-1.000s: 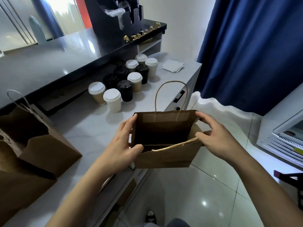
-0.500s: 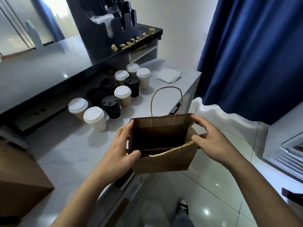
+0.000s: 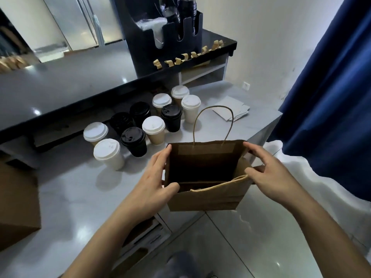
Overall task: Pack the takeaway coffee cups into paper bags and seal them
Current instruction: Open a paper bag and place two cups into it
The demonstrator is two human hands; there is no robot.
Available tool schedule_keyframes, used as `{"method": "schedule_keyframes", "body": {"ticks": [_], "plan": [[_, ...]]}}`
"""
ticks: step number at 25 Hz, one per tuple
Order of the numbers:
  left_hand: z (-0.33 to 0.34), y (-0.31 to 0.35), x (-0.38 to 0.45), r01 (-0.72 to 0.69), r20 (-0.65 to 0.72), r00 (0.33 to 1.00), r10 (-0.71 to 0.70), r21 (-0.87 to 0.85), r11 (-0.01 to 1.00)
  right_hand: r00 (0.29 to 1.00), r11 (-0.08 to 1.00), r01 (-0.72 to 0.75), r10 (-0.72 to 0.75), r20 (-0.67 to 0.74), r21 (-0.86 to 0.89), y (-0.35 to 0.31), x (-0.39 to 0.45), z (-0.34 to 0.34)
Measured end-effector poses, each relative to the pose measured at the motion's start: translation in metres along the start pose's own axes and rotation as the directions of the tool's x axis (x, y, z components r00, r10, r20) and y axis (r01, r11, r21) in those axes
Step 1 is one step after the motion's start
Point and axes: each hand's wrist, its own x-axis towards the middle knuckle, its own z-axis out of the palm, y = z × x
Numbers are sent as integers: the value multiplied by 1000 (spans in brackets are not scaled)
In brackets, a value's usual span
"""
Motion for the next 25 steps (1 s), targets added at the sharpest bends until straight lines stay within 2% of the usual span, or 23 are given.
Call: {"method": "schedule_keyframes", "body": {"ticks": [5, 13, 25], "plan": [[-1, 3, 40, 52, -65, 996, -53, -10, 999, 995, 998, 61, -61, 73, 12, -10, 61, -11], [-11, -7, 96, 87, -136, 987, -81, 44, 995, 984, 996, 82, -74, 161, -45, -45, 148, -11], [0, -12, 126, 186, -253, 951, -181, -4, 983, 937, 973, 209, -172, 302, -94, -71, 233, -3]]}}
